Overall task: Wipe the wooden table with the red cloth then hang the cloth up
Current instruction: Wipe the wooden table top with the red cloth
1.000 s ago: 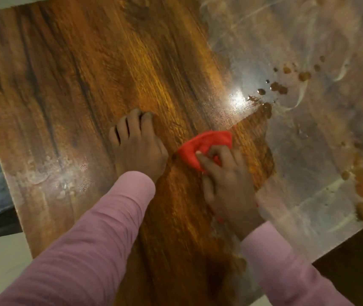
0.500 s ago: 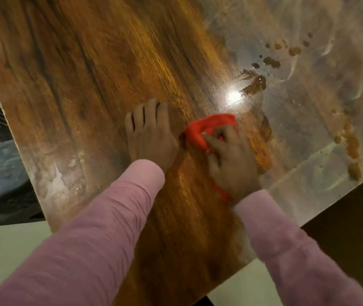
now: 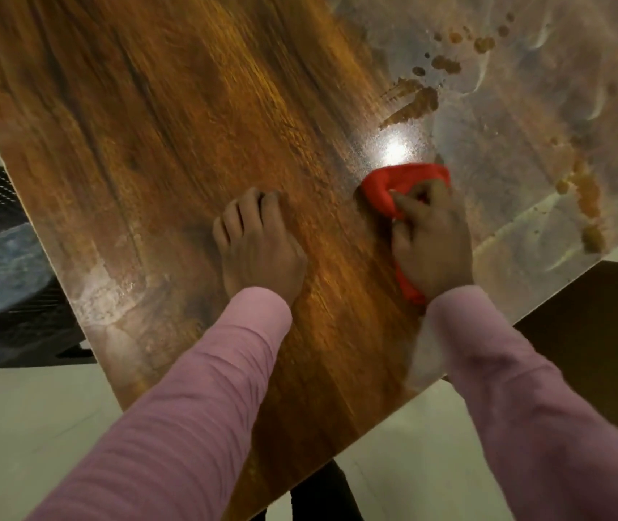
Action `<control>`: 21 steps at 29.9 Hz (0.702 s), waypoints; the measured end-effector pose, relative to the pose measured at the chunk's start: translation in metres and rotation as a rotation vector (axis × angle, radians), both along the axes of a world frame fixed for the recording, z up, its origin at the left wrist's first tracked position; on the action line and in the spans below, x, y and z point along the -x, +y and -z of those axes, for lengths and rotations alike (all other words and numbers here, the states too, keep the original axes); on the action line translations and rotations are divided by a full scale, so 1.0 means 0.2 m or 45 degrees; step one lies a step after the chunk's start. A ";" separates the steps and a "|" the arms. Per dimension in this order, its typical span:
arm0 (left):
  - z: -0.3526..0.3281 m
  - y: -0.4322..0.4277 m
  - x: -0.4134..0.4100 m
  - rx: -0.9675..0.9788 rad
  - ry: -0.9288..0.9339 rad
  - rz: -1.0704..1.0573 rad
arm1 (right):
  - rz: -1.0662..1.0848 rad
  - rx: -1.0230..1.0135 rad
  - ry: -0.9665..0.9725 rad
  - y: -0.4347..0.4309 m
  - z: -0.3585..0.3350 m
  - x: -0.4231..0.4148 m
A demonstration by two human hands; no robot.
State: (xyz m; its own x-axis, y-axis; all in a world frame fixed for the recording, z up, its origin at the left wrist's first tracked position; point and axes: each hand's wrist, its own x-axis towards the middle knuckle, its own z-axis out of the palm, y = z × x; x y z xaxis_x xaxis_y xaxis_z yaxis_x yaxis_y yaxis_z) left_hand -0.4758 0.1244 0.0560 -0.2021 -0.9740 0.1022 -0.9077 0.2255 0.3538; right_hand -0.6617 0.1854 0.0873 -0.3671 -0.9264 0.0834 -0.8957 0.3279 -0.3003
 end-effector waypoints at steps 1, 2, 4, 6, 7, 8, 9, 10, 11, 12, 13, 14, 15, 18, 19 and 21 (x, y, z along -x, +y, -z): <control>0.00 0.00 0.00 0.008 -0.014 -0.002 | -0.047 0.012 -0.010 0.02 0.00 -0.06; 0.00 0.00 0.00 0.016 -0.032 -0.008 | -0.101 0.021 -0.017 0.05 0.00 -0.11; 0.00 0.00 0.01 0.023 -0.064 -0.023 | -0.196 0.018 -0.044 0.12 0.01 -0.20; -0.01 0.00 0.01 0.030 -0.088 -0.028 | -0.272 0.008 -0.076 0.18 0.00 -0.26; 0.00 0.00 0.01 0.037 -0.093 -0.030 | -0.319 -0.006 -0.075 0.20 -0.01 -0.26; 0.00 0.00 0.01 0.044 -0.091 -0.033 | -0.362 -0.027 -0.062 0.20 -0.02 -0.23; 0.00 0.00 0.01 0.051 -0.085 -0.035 | -0.381 -0.044 -0.039 0.20 -0.02 -0.19; 0.00 0.00 0.01 0.058 -0.076 -0.033 | -0.362 -0.049 -0.010 0.19 -0.02 -0.15; 0.01 0.00 0.01 0.062 -0.064 -0.030 | -0.304 -0.052 0.016 0.18 -0.02 -0.10; 0.01 0.00 0.01 0.064 -0.051 -0.027 | -0.221 -0.055 0.027 0.17 -0.02 -0.05; 0.01 0.00 0.01 0.067 -0.041 -0.024 | -0.132 -0.055 0.019 0.16 -0.02 -0.01; 0.01 0.00 0.01 0.071 -0.039 -0.021 | -0.059 -0.049 0.004 0.15 -0.02 0.01; 0.02 0.00 0.01 0.074 -0.041 -0.020 | -0.019 -0.046 -0.007 0.15 -0.02 0.01; 0.01 0.00 0.01 0.070 -0.045 -0.025 | -0.065 -0.053 -0.019 0.19 -0.02 -0.08; 0.01 0.00 0.01 0.064 -0.046 -0.025 | -0.116 -0.056 -0.023 0.22 -0.03 -0.13; 0.00 0.00 0.01 0.057 -0.045 -0.027 | -0.242 -0.082 -0.046 0.31 -0.02 -0.21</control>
